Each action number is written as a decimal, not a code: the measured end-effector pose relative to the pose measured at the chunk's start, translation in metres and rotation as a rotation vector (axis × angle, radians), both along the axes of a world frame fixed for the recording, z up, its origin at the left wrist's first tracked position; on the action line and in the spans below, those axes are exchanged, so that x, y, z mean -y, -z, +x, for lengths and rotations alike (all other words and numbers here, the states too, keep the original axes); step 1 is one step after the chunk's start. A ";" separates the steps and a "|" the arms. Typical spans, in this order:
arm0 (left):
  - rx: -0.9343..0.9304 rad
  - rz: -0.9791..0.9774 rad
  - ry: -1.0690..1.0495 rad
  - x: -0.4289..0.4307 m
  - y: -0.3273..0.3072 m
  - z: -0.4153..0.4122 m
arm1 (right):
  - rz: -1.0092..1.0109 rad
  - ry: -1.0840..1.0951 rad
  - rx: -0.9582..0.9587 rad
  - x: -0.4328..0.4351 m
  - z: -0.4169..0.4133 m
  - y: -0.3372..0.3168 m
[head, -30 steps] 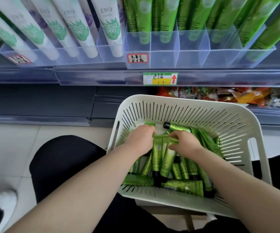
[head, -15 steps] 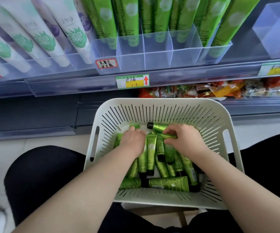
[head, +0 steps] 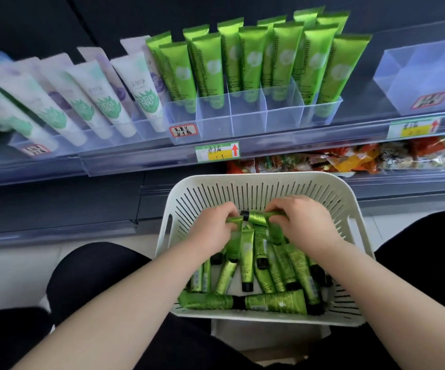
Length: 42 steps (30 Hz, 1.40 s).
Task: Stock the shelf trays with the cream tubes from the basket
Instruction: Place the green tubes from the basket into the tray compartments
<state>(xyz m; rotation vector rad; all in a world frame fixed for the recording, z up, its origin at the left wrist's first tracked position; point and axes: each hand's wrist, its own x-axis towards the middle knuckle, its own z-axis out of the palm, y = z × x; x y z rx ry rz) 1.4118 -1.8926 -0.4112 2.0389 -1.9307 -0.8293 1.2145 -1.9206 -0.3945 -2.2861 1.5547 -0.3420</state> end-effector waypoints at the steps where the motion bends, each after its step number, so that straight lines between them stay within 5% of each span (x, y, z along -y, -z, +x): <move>1: -0.010 -0.052 -0.007 0.003 -0.014 0.000 | -0.027 0.004 0.020 0.002 -0.001 -0.010; 9: -0.062 -0.401 -0.065 0.036 -0.123 -0.002 | -0.363 0.046 0.145 0.025 -0.010 -0.107; 19: -0.009 -0.594 -0.060 0.068 -0.197 -0.021 | -0.653 0.140 0.191 0.084 -0.006 -0.195; 31: -0.016 -0.679 -0.111 0.102 -0.222 -0.027 | -0.490 0.118 -0.067 0.137 0.002 -0.170; 42: 0.032 -0.722 -0.115 0.161 -0.221 -0.056 | -0.588 0.076 -0.032 0.140 -0.017 -0.166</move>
